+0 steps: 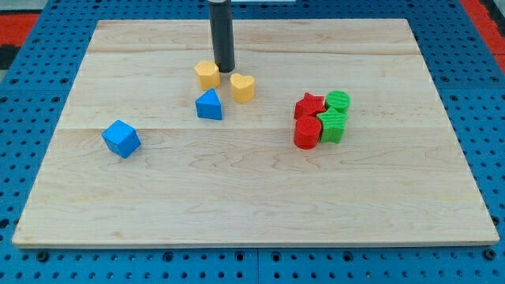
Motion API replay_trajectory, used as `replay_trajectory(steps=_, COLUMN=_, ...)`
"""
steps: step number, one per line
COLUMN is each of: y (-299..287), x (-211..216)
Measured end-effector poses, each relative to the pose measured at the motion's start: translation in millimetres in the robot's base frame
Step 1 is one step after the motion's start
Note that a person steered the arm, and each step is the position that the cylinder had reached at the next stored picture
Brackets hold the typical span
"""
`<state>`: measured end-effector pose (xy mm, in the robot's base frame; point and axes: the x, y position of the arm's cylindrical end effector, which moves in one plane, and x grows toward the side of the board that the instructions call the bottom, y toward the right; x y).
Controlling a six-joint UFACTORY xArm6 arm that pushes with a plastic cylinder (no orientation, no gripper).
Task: Push the yellow hexagon to the left of the blue triangle
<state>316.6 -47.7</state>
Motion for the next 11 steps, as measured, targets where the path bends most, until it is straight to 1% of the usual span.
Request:
replay_trajectory(steps=1, y=1.1, x=7.4)
replay_trajectory(steps=2, y=-5.5, x=-3.6)
replay_trajectory(steps=3, y=-7.8, x=-24.5)
replay_trajectory(steps=5, y=-60.9, x=12.3)
replay_trajectory(steps=6, y=-60.9, x=12.3)
replay_trajectory(steps=7, y=-72.9, x=50.1)
replay_trajectory(steps=9, y=-71.8, x=52.4)
replay_trajectory(steps=10, y=-66.7, x=42.3)
replay_trajectory(steps=11, y=-66.3, x=41.5)
